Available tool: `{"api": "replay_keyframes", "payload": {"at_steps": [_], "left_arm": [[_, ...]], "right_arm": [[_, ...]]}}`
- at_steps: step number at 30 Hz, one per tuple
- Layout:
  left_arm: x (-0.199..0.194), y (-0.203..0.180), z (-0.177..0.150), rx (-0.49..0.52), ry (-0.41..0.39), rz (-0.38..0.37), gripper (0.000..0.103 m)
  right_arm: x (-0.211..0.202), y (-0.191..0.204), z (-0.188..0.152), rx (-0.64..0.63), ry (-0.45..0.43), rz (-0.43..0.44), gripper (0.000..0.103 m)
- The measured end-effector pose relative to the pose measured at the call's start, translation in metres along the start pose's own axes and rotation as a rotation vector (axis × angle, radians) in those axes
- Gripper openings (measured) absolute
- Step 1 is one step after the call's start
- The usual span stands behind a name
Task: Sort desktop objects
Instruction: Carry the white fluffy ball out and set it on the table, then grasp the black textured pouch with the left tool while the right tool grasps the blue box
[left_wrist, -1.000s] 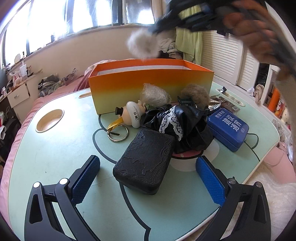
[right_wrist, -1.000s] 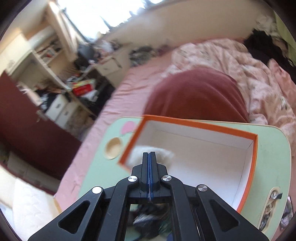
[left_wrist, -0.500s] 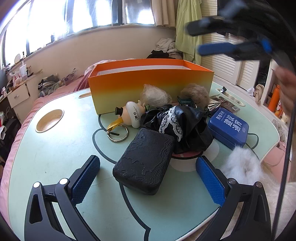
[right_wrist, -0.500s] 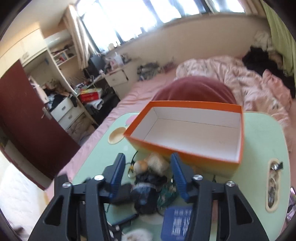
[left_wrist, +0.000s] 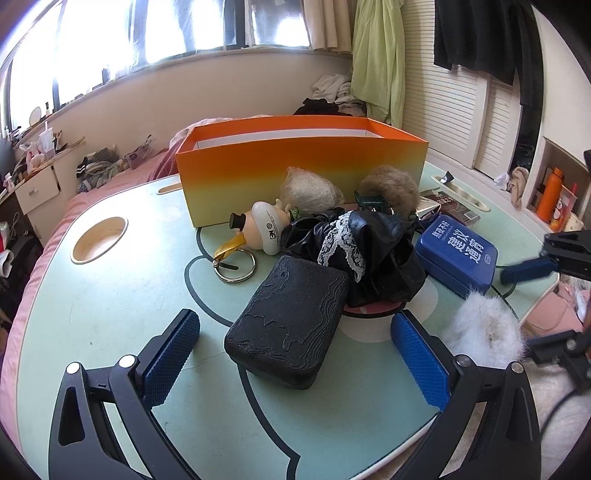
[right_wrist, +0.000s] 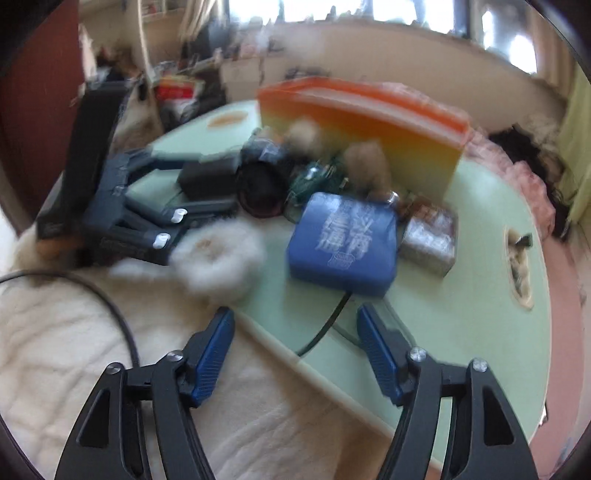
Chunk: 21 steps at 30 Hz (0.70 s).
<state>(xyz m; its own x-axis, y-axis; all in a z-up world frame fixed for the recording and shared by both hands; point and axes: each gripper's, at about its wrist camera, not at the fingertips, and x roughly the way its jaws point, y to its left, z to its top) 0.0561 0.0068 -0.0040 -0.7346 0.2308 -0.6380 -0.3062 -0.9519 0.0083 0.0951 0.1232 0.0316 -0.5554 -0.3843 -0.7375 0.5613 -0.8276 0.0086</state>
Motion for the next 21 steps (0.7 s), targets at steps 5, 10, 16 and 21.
{"api": "replay_keyframes", "payload": {"at_steps": [5,10,16,21], "left_arm": [[0.000,-0.001,-0.001,0.000,-0.001,0.000,0.103],[0.001,-0.003,-0.001,0.000,0.000,0.000,0.103],[0.000,-0.003,-0.001,0.001,-0.001,0.002,0.103],[0.000,-0.004,-0.001,0.004,-0.001,0.000,0.103]], "right_arm": [[0.019,-0.009,0.001,0.113,-0.132,-0.135,0.090],[0.026,-0.009,0.003,0.113,-0.172,-0.137,0.100],[0.026,-0.011,0.004,0.124,-0.182,-0.143,0.103],[0.026,-0.013,0.003,0.139,-0.192,-0.161,0.103]]}}
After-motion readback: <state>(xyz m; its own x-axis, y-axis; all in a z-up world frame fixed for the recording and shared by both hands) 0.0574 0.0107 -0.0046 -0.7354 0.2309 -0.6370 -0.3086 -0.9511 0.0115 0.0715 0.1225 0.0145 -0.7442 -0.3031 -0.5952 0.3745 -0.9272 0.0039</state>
